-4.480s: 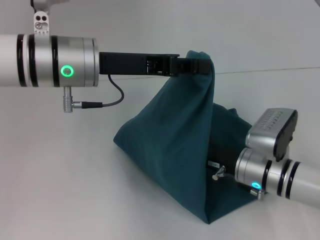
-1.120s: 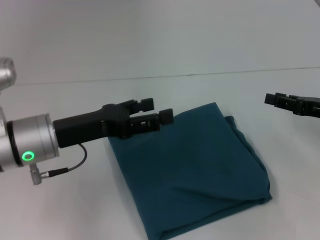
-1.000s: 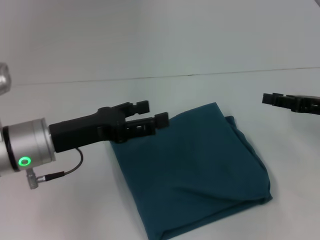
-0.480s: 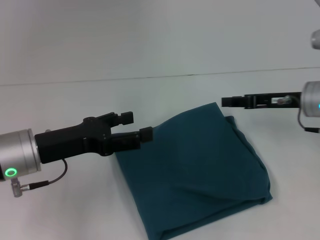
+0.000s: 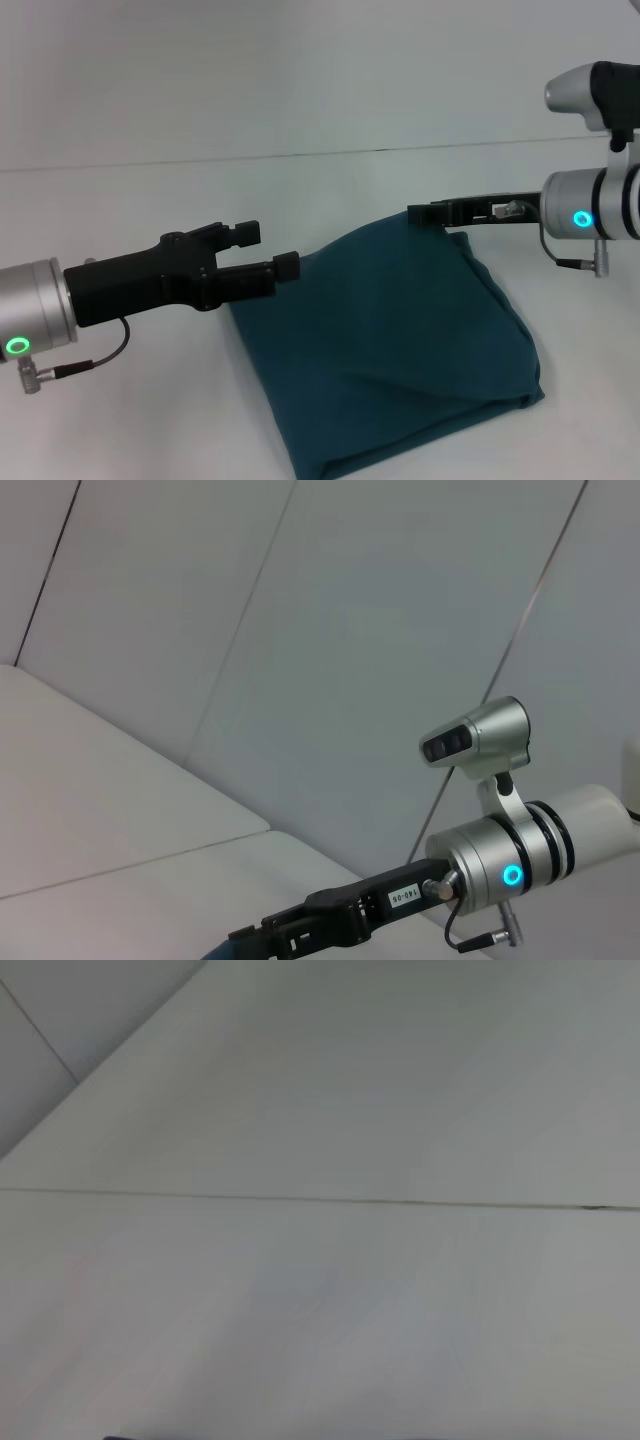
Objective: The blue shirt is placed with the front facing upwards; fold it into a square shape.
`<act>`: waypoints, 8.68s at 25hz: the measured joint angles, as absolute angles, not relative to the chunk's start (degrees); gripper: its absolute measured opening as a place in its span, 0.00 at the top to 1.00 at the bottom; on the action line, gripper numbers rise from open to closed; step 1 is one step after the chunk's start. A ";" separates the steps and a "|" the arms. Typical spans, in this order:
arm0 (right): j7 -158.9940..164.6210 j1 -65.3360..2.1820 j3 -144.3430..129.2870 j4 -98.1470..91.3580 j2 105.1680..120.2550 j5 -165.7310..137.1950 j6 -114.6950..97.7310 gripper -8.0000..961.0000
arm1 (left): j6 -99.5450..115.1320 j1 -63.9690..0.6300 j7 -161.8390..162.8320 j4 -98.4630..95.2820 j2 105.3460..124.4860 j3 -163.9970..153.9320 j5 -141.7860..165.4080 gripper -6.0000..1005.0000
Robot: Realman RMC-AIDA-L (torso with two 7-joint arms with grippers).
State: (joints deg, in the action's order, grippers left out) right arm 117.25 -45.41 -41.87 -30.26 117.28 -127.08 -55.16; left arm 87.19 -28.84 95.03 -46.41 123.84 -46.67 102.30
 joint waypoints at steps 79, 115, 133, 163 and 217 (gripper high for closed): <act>107.99 -30.67 -41.30 -41.75 115.75 -110.86 -69.07 0.30 | 67.49 -36.38 118.32 -37.50 123.77 -48.81 121.72 0.09; 108.51 -30.59 -41.31 -41.69 115.75 -110.83 -69.21 0.30 | 63.04 -39.35 119.59 -36.08 123.93 -52.74 123.63 0.10; 108.72 -30.76 -41.40 -41.75 115.75 -110.82 -69.02 0.30 | 60.62 -40.35 119.71 -35.89 123.93 -54.70 124.02 0.33; 108.14 -29.39 -40.89 -41.05 116.18 -110.70 -68.82 0.30 | 59.88 -40.71 119.73 -36.68 123.63 -54.20 123.67 0.99; 80.47 -22.24 -39.91 -40.26 117.28 -105.27 -87.39 0.15 | 92.48 -26.55 98.60 -46.39 124.20 -36.80 103.96 0.21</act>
State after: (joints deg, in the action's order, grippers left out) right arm 80.47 -22.24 -39.91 -40.26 117.28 -105.27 -87.39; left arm 92.48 -26.55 98.60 -46.39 124.20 -36.80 103.96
